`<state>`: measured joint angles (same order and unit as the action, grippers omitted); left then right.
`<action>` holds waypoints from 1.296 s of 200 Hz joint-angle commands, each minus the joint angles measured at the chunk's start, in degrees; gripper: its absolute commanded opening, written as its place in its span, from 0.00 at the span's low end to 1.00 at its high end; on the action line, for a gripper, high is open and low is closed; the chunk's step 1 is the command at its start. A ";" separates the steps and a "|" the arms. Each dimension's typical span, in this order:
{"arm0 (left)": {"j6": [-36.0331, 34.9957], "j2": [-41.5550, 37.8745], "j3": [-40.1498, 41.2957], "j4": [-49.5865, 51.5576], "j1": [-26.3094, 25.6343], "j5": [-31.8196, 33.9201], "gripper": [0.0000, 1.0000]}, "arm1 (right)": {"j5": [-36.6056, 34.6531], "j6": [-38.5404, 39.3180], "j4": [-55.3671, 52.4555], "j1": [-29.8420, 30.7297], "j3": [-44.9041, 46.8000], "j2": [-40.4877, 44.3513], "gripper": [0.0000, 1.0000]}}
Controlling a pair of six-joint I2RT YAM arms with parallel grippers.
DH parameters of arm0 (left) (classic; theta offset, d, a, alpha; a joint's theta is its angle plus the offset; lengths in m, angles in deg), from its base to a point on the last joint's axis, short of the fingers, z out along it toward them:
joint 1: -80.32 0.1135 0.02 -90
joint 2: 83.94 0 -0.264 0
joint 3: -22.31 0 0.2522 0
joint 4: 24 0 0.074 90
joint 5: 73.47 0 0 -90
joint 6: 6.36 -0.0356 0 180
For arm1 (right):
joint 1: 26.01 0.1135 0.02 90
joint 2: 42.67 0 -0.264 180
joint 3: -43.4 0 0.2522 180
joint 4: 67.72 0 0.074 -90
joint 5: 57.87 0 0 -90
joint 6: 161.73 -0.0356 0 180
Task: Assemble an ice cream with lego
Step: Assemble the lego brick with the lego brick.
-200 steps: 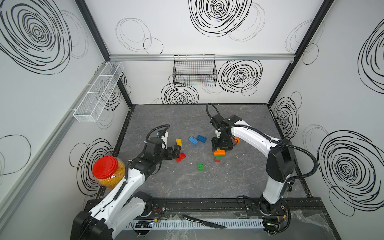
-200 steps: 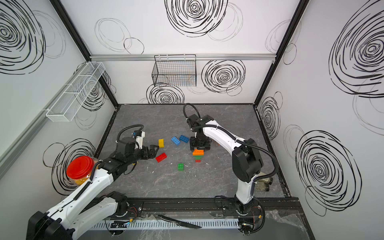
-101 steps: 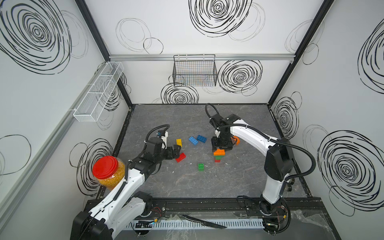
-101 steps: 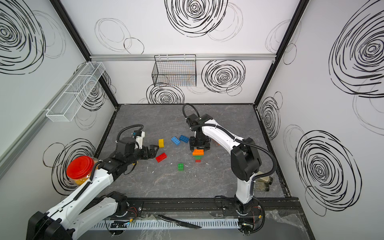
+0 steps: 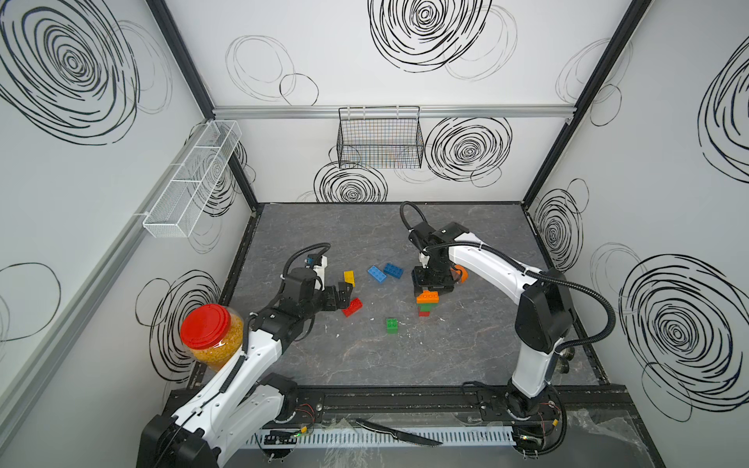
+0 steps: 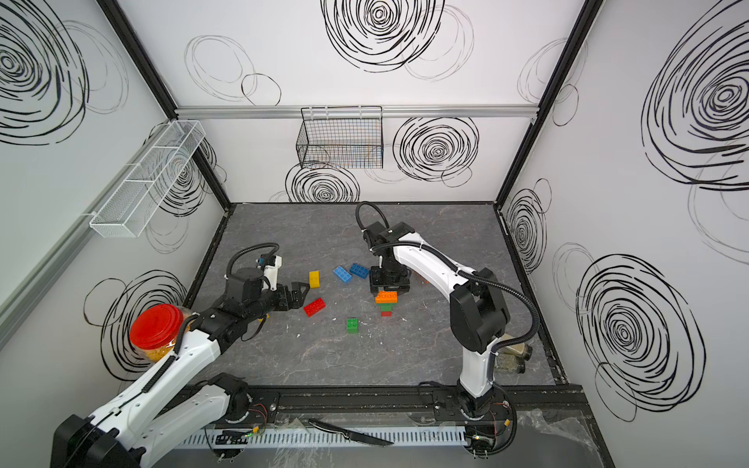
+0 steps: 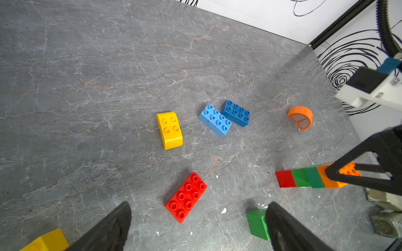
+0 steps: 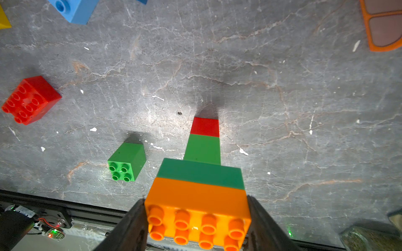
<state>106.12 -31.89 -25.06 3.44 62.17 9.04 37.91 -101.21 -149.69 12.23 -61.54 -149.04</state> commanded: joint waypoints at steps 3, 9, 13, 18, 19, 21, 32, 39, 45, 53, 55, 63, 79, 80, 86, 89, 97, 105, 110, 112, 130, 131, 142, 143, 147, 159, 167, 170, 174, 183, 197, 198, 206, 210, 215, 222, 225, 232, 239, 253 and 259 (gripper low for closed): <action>-0.25 -0.91 -0.85 -0.09 0.74 0.65 0.99 | -3.41 -0.41 -1.62 0.35 0.57 -2.97 0.68; -0.33 -0.99 -0.85 -0.05 0.77 0.70 0.99 | -3.33 -0.41 -1.63 0.35 0.45 -2.89 0.69; -0.31 -0.99 -0.85 -0.05 0.70 0.69 0.99 | -3.32 -0.41 -1.51 0.35 0.37 -2.84 0.69; -0.26 -0.91 -0.85 -0.07 0.78 0.71 0.99 | -3.32 -0.43 -1.55 0.35 0.32 -2.75 0.69; -0.30 -0.95 -0.85 -0.06 0.81 0.72 0.99 | -3.28 -0.42 -1.52 0.35 0.31 -2.77 0.69; -0.30 -0.98 -0.87 -0.05 0.76 0.70 0.99 | -3.24 -0.41 -1.50 0.37 0.28 -2.79 0.69; -0.33 -1.04 -0.85 0.00 0.77 0.79 0.99 | -3.23 -0.41 -1.66 0.37 0.09 -2.73 0.70; -0.30 -1.05 -0.91 -0.01 0.75 0.81 0.99 | -3.15 -0.41 -1.59 0.36 0.03 -2.70 0.70; -0.33 -1.07 -0.85 -0.05 0.75 0.81 0.99 | -3.10 -0.41 -1.64 0.41 -0.07 -2.62 0.71; -0.30 -1.02 -0.89 -0.05 0.76 0.80 0.99 | -3.06 -0.41 -1.60 0.41 -0.06 -2.47 0.72; -0.26 -1.08 -0.86 -0.05 0.75 0.80 0.99 | -3.06 -0.41 -1.63 0.43 -0.06 -2.40 0.72; -0.30 -1.08 -0.87 -0.05 0.79 0.81 0.99 | -2.97 -0.41 -1.59 0.43 -0.07 -2.27 0.73; -0.30 -1.15 -0.85 -0.05 0.80 0.81 0.99 | -3.01 -0.50 -1.54 0.43 -0.07 -1.93 0.75; -0.32 -1.16 -0.89 -0.10 0.78 0.81 0.99 | -2.99 -0.50 -1.52 0.43 -0.06 -1.92 0.75; -0.33 -1.08 -0.87 -0.05 0.78 0.81 0.99 | -2.96 -0.50 -1.44 0.45 -0.10 -1.83 0.76; -0.29 -1.15 -0.86 -0.07 0.83 0.76 0.99 | -2.92 -0.50 -1.41 0.44 -0.07 -1.75 0.76; -0.33 -1.21 -0.85 -0.10 0.84 0.80 0.99 | -2.88 -0.57 -1.35 0.43 -0.06 -1.58 0.76; -0.33 -1.19 -0.86 -0.05 0.85 0.78 0.99 | -2.81 -0.58 -1.35 0.43 -0.12 -1.47 0.77; -0.27 -1.28 -0.89 -0.05 0.90 0.79 0.99 | -2.73 -0.58 -1.30 0.43 -0.06 -1.31 0.77; -0.27 -1.32 -0.88 -0.05 0.88 0.80 0.99 | -2.71 -0.58 -1.20 0.43 -0.05 -1.26 0.77; -0.12 -1.43 -0.82 0.02 0.85 0.89 0.99 | -2.47 -0.59 -1.05 0.52 -0.36 -0.88 0.80; -0.14 -1.43 -0.88 0.03 0.89 0.89 0.99 | -2.50 -0.58 -1.05 0.52 -0.34 -0.87 0.80; -0.16 -1.56 -0.78 0.04 0.87 0.96 0.99 | -2.48 -0.58 -0.82 0.60 -0.57 -0.61 0.82; -0.16 -1.54 -0.77 0.04 0.85 0.97 0.99 | -2.46 -0.58 -0.81 0.61 -0.58 -0.56 0.82; -0.14 -1.53 -0.76 0.02 0.84 0.96 0.99 | -2.45 -0.50 -0.71 0.61 -0.71 -0.43 0.84; -0.15 -1.53 -0.76 -0.05 0.84 1.05 0.99 | -2.55 -0.47 -0.98 0.65 -1.40 -0.16 0.88; -0.15 -1.55 -0.81 0.04 0.85 1.11 0.99 | -2.87 -0.43 -1.37 0.74 -2.08 0.16 0.93; -0.16 -1.56 -0.77 0.04 0.88 1.15 0.99 | -2.96 -0.41 -1.44 0.78 -2.39 0.29 0.94; -0.16 -1.52 -0.85 0.04 0.88 1.20 0.99 | -3.15 -0.41 -1.73 0.78 -2.92 0.49 0.96; -0.16 -1.53 -0.81 0.04 0.84 1.24 0.99 | -3.64 -0.41 -2.45 0.78 -4.07 0.92 0.98; -0.11 -1.54 -0.83 -0.05 0.92 1.32 0.99 | -4.36 -0.41 -3.78 0.54 -6.13 1.53 1.00; -0.13 -1.57 -0.84 -0.05 0.88 1.28 0.99 | -4.41 -0.41 -3.87 0.53 -6.30 1.52 1.00; -0.14 -1.54 -0.81 -0.10 0.84 1.25 0.99 | -4.76 -0.32 -4.62 0.31 -7.38 1.75 1.00; -0.13 -1.44 -0.78 -0.20 0.88 1.25 0.99 | -5.04 -0.34 -4.86 0.18 -7.86 1.92 1.00; -0.20 -1.35 -0.77 -0.26 0.88 1.23 0.99 | -5.31 -0.12 -5.21 -0.06 -8.42 2.10 1.00; -0.32 -1.25 -0.77 -0.28 0.92 1.25 0.99 | -5.75 0.19 -5.72 -0.62 -9.16 2.34 1.00; -0.25 -1.15 -0.77 -0.31 0.92 1.18 0.99 | -5.96 0.33 -5.98 -0.93 -9.45 2.45 1.00; -0.30 -1.08 -0.89 -0.31 0.92 1.16 0.99 | -6.42 0.80 -6.25 -1.79 -9.75 2.81 1.00; -0.36 -0.92 -0.86 -0.36 0.94 1.07 0.99 | -6.76 1.44 -6.18 -2.78 -9.68 3.28 1.00; -0.42 -0.79 -0.85 -0.41 0.93 0.98 0.99 | -7.73 3.06 -5.55 -5.64 -8.73 4.03 1.00; -0.42 -0.66 -0.85 -0.40 0.94 0.97 0.99 | -8.15 3.94 -4.80 -7.01 -8.02 4.27 1.00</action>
<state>106.12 -32.74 -25.06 3.44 62.49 9.57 33.08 -100.09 -152.35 9.85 -70.06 -147.11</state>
